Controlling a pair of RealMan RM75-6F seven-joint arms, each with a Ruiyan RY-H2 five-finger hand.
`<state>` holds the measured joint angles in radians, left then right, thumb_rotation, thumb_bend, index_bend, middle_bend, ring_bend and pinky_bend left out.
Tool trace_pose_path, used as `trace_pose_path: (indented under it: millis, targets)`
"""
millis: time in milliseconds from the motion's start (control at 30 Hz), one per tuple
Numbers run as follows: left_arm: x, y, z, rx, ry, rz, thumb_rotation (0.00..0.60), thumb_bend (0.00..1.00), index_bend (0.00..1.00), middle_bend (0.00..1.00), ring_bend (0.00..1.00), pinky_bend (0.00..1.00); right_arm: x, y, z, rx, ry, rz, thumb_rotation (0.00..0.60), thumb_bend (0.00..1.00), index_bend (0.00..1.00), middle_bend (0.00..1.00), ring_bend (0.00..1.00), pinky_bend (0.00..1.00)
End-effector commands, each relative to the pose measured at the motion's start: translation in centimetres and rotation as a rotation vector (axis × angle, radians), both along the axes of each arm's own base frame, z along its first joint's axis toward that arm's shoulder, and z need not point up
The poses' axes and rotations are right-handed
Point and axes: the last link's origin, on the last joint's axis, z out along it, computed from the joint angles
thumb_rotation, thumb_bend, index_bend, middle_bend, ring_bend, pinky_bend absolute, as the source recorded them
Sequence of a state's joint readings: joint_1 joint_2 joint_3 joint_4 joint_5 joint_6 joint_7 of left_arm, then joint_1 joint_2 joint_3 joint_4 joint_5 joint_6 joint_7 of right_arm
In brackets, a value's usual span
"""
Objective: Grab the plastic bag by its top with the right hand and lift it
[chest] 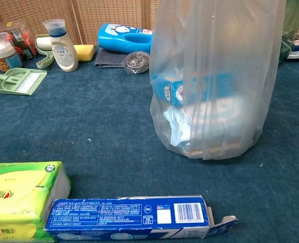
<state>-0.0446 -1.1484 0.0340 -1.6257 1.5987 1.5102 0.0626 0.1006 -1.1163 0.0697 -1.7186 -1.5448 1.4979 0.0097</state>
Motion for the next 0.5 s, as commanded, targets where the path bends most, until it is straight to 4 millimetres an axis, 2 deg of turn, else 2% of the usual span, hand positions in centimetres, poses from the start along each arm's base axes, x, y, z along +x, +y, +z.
trace_pose_path:
  millis: [33, 300, 500]
  targets:
    - [0.0, 0.1, -0.2, -0.006, -0.002, -0.001, 0.000, 0.15, 0.46, 0.51, 0.44, 0.19, 0.0, 0.0, 0.0, -0.001, -0.002, -0.004, 0.195, 0.43, 0.27, 0.32, 0.25, 0.18]
    - [0.0, 0.2, -0.3, -0.006, -0.002, -0.005, 0.000, 0.15, 0.46, 0.51, 0.44, 0.19, 0.2, -0.5, 0.3, 0.003, -0.057, -0.002, 0.199, 0.43, 0.27, 0.32, 0.25, 0.18]
    - [0.0, 0.3, 0.2, 0.009, 0.003, -0.006, 0.000, 0.15, 0.46, 0.51, 0.44, 0.19, 2.1, -2.3, 1.4, 0.065, -0.322, 0.030, 0.196, 0.43, 0.26, 0.32, 0.26, 0.20]
